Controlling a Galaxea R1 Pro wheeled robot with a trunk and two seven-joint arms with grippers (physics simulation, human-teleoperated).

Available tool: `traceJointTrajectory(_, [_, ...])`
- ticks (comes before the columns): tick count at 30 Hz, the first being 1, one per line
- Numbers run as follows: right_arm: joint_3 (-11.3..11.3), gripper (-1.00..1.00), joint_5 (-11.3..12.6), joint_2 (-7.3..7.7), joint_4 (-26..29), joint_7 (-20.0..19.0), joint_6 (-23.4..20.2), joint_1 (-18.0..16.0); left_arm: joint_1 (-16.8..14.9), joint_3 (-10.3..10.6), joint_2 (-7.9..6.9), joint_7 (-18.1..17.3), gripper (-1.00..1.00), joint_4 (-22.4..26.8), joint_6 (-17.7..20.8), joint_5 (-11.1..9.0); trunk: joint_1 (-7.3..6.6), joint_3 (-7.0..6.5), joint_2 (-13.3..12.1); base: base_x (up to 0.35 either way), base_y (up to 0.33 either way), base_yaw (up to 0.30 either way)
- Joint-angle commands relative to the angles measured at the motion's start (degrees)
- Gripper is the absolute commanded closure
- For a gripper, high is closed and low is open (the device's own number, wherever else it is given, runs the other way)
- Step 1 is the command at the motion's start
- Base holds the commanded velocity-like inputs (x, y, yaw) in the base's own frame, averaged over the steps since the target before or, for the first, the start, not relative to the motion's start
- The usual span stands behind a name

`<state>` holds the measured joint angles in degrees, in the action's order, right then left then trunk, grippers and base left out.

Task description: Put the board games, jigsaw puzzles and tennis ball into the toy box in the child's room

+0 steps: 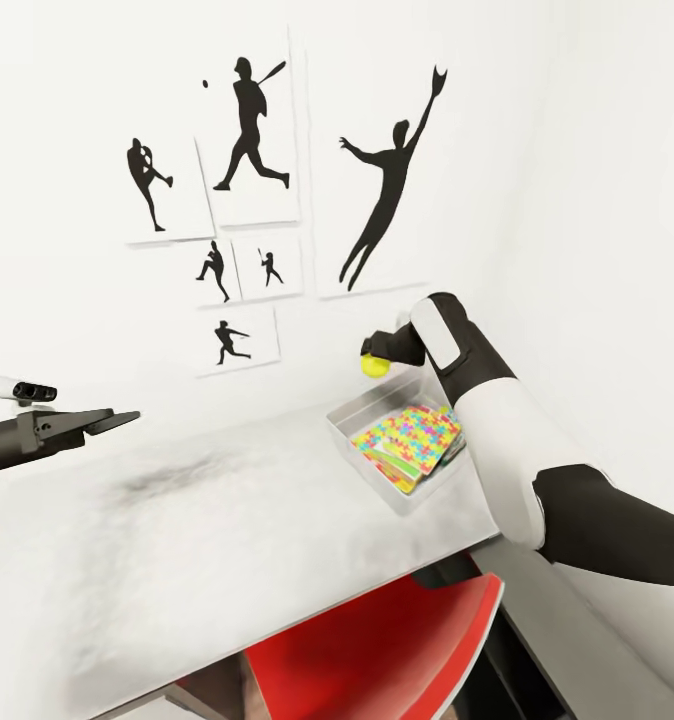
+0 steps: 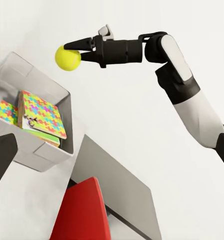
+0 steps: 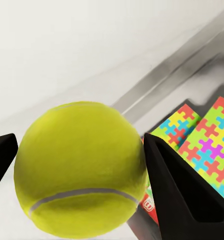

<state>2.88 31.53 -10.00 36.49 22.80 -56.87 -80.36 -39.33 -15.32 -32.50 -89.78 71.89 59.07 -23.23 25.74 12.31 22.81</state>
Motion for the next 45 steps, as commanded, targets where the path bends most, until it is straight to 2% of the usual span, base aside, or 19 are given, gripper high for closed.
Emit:
traceJointTrajectory(1, [0.1,1.00,0.5,0.00,0.1,0.6,-0.1,-0.1,0.0,0.0,-0.02,-0.2,-1.00,0.0,0.6,0.0,0.04,0.12,0.1,0.133,0.046,0.000])
traceJointTrajectory(12, [0.0,1.00,0.6,0.00,0.2,0.6,-0.3,-0.1,0.0,0.1,0.07,-0.2,-1.00,0.7,0.7,0.0,0.04,0.12,0.1,0.132,-0.029,0.000])
traceJointTrajectory(24, [0.1,1.00,0.8,0.00,0.2,0.7,-0.4,-0.1,0.8,0.2,0.08,-0.2,-1.00,3.1,0.2,0.6,0.04,0.17,0.1,0.008,-0.008,0.000])
traceJointTrajectory(45, [0.1,1.00,0.5,0.20,-0.5,0.6,-0.2,-0.1,0.8,-0.3,0.07,-0.2,-1.00,3.2,0.2,0.1,0.04,2.01,0.1,0.000,0.000,0.033])
